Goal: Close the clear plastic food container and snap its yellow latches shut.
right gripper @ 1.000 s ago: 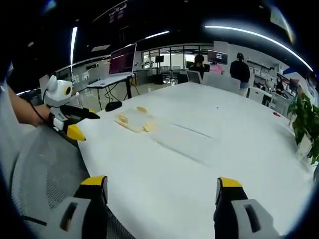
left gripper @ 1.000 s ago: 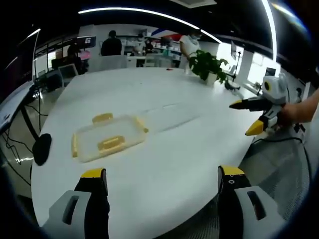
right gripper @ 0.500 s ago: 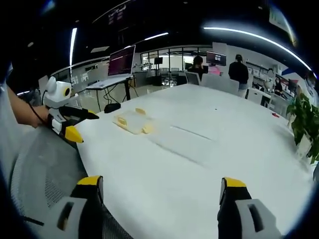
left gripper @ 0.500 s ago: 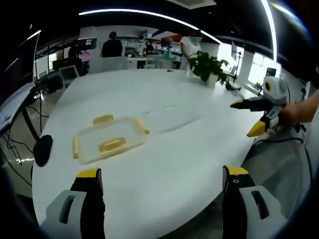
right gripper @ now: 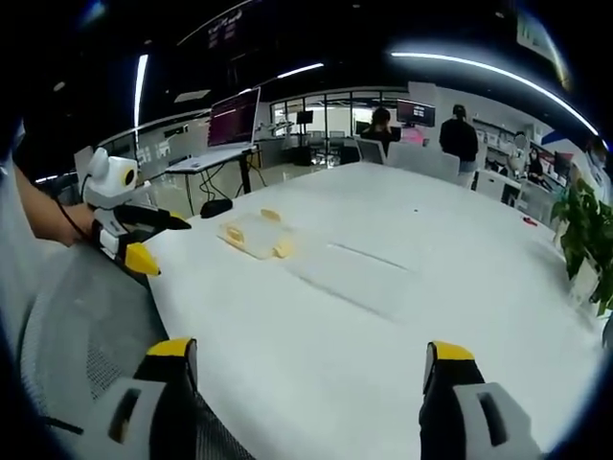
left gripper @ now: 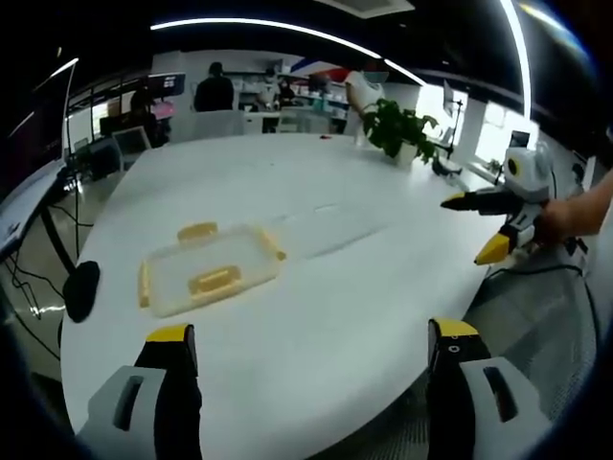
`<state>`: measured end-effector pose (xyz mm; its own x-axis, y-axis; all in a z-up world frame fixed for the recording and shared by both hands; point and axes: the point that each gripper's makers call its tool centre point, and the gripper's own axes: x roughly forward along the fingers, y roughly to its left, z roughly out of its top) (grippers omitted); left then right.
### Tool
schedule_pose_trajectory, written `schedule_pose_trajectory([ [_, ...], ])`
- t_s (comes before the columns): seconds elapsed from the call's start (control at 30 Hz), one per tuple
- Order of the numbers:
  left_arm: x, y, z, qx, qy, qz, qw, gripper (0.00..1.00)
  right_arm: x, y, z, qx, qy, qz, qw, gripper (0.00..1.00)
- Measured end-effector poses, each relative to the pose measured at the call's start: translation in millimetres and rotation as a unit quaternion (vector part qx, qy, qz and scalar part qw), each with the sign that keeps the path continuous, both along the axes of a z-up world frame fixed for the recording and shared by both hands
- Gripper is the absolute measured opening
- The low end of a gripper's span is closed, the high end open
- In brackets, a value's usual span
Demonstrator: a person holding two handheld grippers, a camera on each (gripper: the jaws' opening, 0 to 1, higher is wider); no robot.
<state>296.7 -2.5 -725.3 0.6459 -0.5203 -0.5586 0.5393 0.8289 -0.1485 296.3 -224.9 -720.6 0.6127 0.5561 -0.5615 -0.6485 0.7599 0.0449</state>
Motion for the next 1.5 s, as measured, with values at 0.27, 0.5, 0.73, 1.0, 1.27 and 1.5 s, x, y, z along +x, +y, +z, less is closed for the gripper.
schedule_pose_trajectory([
  [0.27, -0.2, -1, 1.1, 0.000, -0.003, -0.003, 1.0000, 0.99, -3, 6, 1.4, 0.002, 0.000, 0.014, 0.9999, 0.99],
  [0.5, -0.3, -2, 3.4, 0.006, -0.012, -0.010, 0.9999, 0.99, -8, 16, 3.1, -0.009, -0.012, 0.042, 0.9990, 0.99],
  [0.73, -3.9, -7, 9.5, 0.008, -0.024, -0.026, 0.9993, 0.99, -11, 21, 4.1, -0.017, -0.011, 0.059, 0.9980, 0.97],
  [1.0, -8.3, -6, 12.0, 0.007, -0.035, -0.046, 0.9983, 0.99, -2, 23, 10.9, -0.018, -0.014, 0.072, 0.9972, 0.93],
  [1.27, -5.5, 10, 9.1, 0.005, -0.029, -0.036, 0.9989, 0.99, 8, 29, 18.1, -0.026, -0.019, 0.089, 0.9955, 0.91],
  [1.5, 7.9, 21, 10.0, 0.007, -0.028, -0.036, 0.9990, 0.96, 12, 40, 15.2, -0.047, -0.018, 0.124, 0.9910, 0.92],
])
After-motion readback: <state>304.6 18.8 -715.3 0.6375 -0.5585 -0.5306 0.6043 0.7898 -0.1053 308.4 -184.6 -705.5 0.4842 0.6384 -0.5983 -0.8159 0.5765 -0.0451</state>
